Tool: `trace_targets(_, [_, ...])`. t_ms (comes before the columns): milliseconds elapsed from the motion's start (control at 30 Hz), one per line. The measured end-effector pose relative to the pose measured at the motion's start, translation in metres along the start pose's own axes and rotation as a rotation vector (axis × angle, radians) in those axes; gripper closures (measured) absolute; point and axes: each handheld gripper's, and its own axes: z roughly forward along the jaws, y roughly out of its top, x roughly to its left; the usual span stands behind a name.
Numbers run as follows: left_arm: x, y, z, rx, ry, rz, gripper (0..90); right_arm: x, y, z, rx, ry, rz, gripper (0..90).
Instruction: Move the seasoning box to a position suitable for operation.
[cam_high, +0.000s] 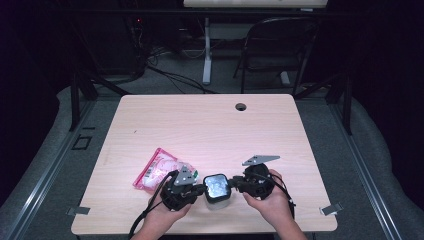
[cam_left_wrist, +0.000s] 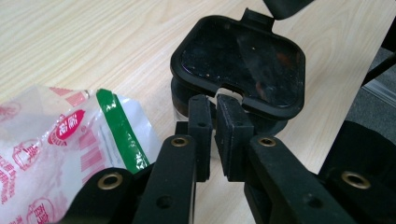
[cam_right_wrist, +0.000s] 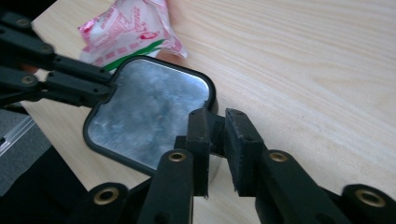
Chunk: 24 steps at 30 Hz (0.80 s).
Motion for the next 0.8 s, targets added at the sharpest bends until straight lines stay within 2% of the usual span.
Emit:
trace_targets(67, [0.0,0.002,0.0,-0.001,-0.003,-0.003,82.5,0.007,0.001,-0.006,0.013,0.014,-0.044,72.2])
trace_targets(167, [0.0,0.004,-0.001,-0.001,-0.002,-0.004,81.2,0.011,0.0,-0.008,0.022,0.021,-0.065,68.0])
trace_targets(200, [0.0,0.005,-0.003,0.001,-0.003,-0.002,80.3,0.017,-0.002,-0.008,0.037,0.031,-0.085,60.7])
trace_targets(233, [0.0,0.005,-0.003,0.001,-0.003,-0.002,79.4,0.017,-0.002,-0.008,0.037,0.031,-0.085,60.7])
trace_targets(267, [0.0,0.007,-0.003,-0.003,0.001,0.002,78.1,0.023,-0.005,-0.008,0.032,0.028,-0.124,56.0])
trace_targets(300, [0.0,0.007,-0.003,-0.003,0.001,0.002,77.3,0.023,-0.005,-0.008,0.032,0.028,-0.124,56.0])
trace_targets(333, [-0.001,0.01,-0.003,-0.004,0.006,0.005,76.5,0.028,-0.008,-0.009,0.035,0.028,-0.147,52.0])
trace_targets(433, [-0.001,0.012,-0.004,-0.003,0.003,0.002,75.1,0.031,-0.01,-0.009,0.033,0.032,-0.166,49.7])
trace_targets(600, [-0.001,0.018,-0.005,-0.005,0.011,0.003,71.9,0.041,-0.012,-0.009,0.041,0.02,-0.23,46.3])
trace_targets(700, [-0.001,0.019,-0.005,-0.005,0.013,0.003,70.9,0.044,-0.012,-0.007,0.038,0.017,-0.245,46.1])
trace_targets(800, [-0.001,0.022,-0.006,-0.011,0.013,0.003,69.1,0.047,-0.012,-0.002,0.036,-0.022,-0.265,45.8])
